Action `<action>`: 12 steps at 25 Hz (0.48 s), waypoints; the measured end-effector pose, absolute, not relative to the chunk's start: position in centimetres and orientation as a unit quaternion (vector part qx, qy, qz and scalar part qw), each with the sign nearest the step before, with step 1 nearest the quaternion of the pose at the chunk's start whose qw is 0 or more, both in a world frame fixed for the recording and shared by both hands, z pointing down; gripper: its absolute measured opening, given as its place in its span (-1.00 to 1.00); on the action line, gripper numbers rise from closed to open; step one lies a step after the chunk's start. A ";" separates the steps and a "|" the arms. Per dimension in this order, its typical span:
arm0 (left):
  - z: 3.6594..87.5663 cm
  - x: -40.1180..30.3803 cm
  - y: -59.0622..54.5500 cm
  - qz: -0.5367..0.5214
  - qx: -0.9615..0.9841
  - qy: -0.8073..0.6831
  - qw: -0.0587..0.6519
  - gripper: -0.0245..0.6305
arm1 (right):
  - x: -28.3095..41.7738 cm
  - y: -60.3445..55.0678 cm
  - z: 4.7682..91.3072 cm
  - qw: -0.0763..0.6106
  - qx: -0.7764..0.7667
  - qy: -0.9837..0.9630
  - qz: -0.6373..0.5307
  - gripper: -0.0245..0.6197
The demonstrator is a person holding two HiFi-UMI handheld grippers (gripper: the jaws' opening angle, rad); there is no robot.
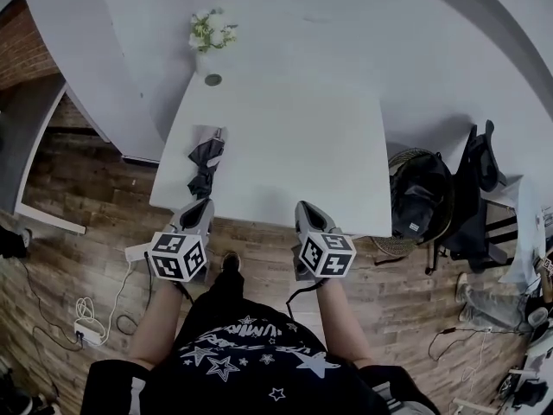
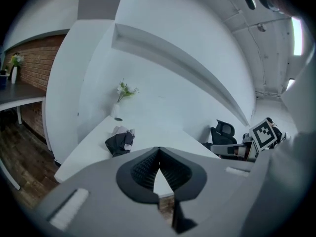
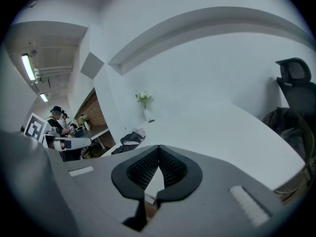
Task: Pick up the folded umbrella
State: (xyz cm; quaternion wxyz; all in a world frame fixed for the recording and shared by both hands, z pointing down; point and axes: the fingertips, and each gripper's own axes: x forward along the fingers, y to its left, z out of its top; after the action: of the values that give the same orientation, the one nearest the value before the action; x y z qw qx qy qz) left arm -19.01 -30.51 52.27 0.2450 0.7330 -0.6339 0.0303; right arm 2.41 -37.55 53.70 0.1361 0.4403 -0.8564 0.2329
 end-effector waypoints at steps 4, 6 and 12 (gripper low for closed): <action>53.3 -21.0 -32.6 0.055 0.723 -0.637 0.263 -0.91 | 0.6 -39.7 54.2 0.144 0.438 -0.854 0.240 -0.87; 53.6 -22.0 -33.5 0.063 0.719 -0.639 0.267 -0.91 | -0.2 -40.5 54.4 0.147 0.437 -0.853 0.243 -0.87; 56.2 -22.5 -35.5 0.100 0.722 -0.608 0.315 -0.49 | -1.8 -42.1 55.3 0.157 0.440 -0.847 0.252 -0.87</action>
State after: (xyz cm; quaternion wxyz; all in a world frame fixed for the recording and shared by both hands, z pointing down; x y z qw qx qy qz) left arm -22.50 -35.46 56.15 0.3153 0.7217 -0.6080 0.1004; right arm -1.83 -42.08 55.32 0.1575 0.4402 -0.8473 0.2520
